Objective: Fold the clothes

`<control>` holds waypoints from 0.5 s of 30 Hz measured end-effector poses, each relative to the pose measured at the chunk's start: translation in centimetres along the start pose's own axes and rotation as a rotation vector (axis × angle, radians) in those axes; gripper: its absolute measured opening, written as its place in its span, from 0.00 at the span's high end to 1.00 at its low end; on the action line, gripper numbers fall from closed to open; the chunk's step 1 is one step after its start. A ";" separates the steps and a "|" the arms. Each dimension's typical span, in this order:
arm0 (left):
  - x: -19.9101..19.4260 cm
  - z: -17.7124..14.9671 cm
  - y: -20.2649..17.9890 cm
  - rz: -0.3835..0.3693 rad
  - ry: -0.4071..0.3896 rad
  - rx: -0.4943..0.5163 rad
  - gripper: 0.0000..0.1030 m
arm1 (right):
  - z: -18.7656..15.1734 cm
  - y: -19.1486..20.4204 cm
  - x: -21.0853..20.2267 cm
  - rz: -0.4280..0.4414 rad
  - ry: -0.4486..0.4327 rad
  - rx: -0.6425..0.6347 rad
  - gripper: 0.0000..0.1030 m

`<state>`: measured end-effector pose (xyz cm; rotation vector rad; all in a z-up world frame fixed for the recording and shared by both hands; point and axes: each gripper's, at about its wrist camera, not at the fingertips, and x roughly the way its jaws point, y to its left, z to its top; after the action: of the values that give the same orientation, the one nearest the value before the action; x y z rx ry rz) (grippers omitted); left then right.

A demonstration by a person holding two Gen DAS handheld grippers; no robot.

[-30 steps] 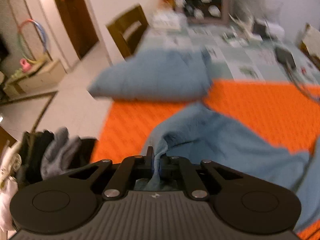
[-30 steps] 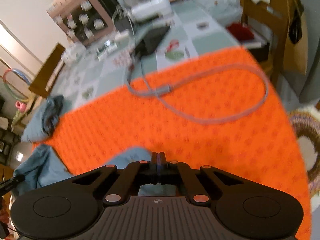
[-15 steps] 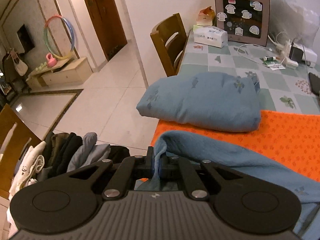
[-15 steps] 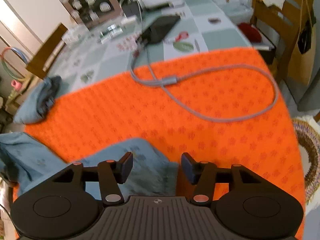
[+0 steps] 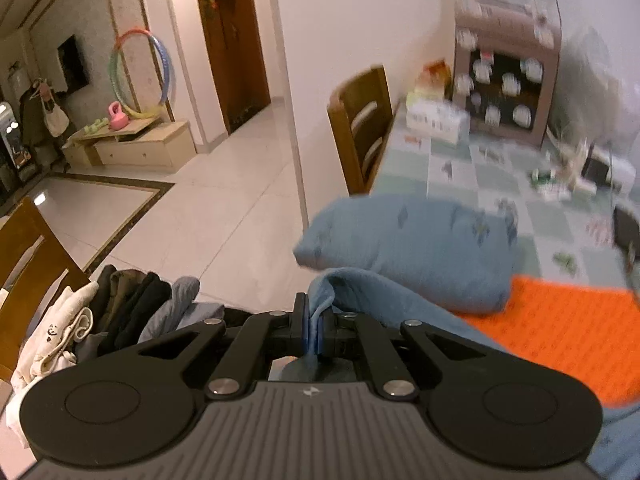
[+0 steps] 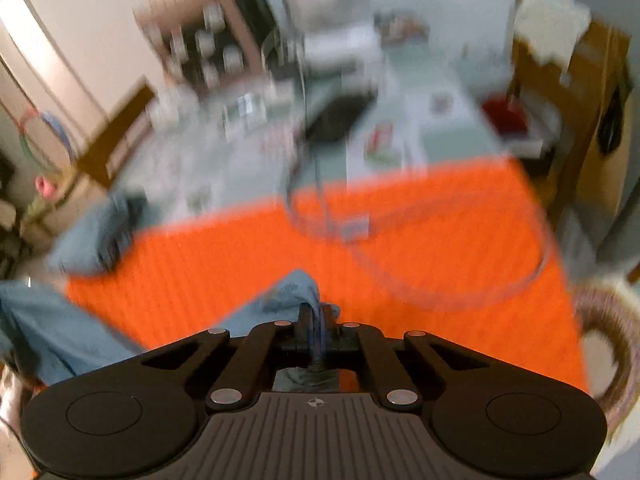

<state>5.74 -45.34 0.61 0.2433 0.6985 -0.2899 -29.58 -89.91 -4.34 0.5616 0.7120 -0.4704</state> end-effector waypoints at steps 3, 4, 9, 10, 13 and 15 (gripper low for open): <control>-1.9 0.9 1.1 -0.024 -0.002 -0.057 0.96 | 1.8 0.9 -4.7 -0.006 -0.117 -0.035 0.95; -2.5 1.0 1.4 -0.030 0.001 -0.069 0.96 | 2.4 1.2 -6.3 -0.008 -0.156 -0.047 0.95; -4.6 -0.7 1.7 -0.062 0.034 -0.072 0.96 | 0.8 0.9 -10.5 -0.047 -0.186 -0.089 0.94; -4.8 -1.6 1.7 -0.067 0.047 -0.060 0.95 | -0.1 0.6 -10.7 -0.059 -0.172 -0.092 0.94; -4.9 -5.1 1.4 -0.068 0.098 -0.012 0.92 | -3.7 -0.6 -10.2 -0.095 -0.101 -0.069 0.94; -5.1 -7.7 1.3 -0.069 0.138 0.018 0.90 | -6.3 -1.4 -9.8 -0.116 -0.051 -0.053 0.94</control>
<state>-2.07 -40.76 -1.60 0.2582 0.8421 -0.3480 -39.90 -84.98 -1.70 0.4585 0.7089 -0.5700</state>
